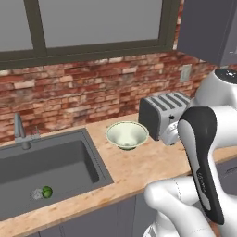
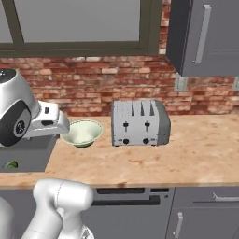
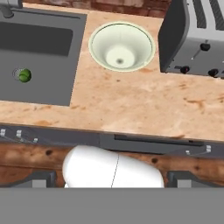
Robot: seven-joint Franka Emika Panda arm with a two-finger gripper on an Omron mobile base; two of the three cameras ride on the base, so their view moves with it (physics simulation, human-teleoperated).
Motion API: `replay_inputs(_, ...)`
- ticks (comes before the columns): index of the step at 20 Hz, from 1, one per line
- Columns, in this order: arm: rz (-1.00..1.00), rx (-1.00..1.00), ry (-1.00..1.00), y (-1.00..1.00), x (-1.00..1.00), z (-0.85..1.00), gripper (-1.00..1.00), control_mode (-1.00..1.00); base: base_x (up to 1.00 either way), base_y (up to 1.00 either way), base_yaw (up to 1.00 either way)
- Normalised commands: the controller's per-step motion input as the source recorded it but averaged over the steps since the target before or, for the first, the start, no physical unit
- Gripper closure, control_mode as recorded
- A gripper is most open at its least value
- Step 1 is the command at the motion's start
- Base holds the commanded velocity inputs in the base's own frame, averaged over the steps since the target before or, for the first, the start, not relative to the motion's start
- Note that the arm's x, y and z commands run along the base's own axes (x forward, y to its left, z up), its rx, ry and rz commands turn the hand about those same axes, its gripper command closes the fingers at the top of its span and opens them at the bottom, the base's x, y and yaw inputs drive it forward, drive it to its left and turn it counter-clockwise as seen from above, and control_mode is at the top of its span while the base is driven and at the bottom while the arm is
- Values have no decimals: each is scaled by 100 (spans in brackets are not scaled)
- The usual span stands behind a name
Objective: Clear the mugs and bowl far away from the sink.
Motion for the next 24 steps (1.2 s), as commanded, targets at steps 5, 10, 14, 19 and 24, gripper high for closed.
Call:
replay_inputs(5, 0, 0, 0, 0, 0, 0, -100, 100, 43, 10, 14)
replay_inputs(10, 0, 0, 0, 0, 0, 0, -100, 100, 35, 0, 39)
replay_inputs(14, 0, 0, 0, 0, 0, 0, -100, 100, 24, 0, 34)
replay_inputs(19, 2, 0, 0, 4, 11, -2, -100, -100, 14, 0, 13)
replay_inputs(24, 0, -5, 2, 22, 34, -11, -100, -100, 0, 0, 0)
